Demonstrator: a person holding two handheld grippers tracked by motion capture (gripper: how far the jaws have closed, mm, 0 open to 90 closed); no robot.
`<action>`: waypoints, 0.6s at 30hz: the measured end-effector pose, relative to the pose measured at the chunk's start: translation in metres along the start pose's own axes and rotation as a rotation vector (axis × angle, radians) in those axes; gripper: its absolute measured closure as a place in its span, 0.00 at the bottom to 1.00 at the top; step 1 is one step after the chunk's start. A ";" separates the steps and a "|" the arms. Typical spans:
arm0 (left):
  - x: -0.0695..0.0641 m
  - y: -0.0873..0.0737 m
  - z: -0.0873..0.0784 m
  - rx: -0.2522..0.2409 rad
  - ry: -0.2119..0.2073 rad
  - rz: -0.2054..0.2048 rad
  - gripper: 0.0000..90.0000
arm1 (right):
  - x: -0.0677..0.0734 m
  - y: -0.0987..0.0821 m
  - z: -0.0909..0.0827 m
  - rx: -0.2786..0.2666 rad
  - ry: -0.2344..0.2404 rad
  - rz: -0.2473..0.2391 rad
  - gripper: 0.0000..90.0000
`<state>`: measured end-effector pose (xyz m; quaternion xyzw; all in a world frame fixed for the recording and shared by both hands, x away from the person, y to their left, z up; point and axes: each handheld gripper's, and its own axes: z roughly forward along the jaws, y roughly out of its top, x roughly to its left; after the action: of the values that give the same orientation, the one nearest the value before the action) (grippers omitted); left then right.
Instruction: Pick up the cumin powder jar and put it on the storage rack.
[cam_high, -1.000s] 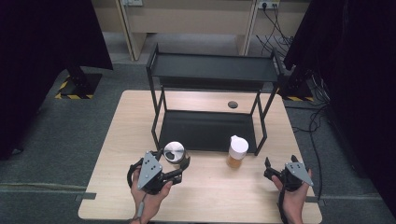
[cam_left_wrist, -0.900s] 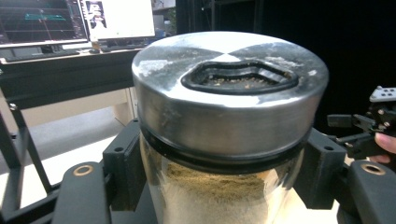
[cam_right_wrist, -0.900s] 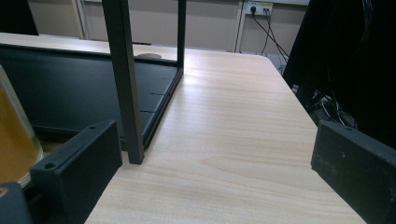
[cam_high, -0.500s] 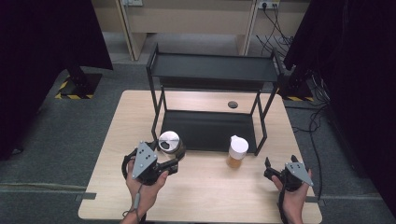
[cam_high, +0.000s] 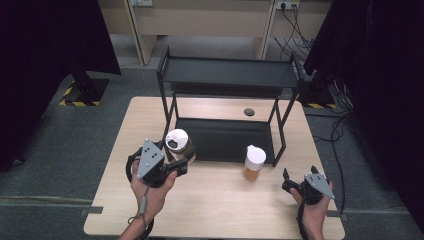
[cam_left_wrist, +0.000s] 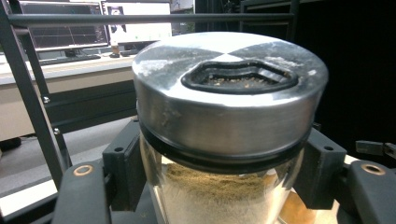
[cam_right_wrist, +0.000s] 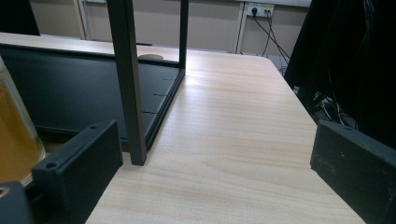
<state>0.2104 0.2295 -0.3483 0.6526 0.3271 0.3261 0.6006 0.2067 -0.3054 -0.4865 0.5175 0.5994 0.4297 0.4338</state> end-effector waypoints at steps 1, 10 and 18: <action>0.000 0.001 0.001 -0.001 0.001 -0.002 0.34 | 0.000 0.000 0.000 0.000 0.000 0.000 0.03; 0.007 0.017 0.008 -0.003 0.013 -0.011 0.34 | 0.000 0.000 0.000 -0.001 0.003 -0.002 0.03; 0.015 0.033 0.017 -0.004 0.021 -0.044 0.34 | -0.001 0.000 0.000 -0.001 0.005 0.000 0.03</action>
<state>0.2340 0.2302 -0.3157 0.6406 0.3471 0.3202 0.6055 0.2067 -0.3061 -0.4865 0.5164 0.6003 0.4311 0.4327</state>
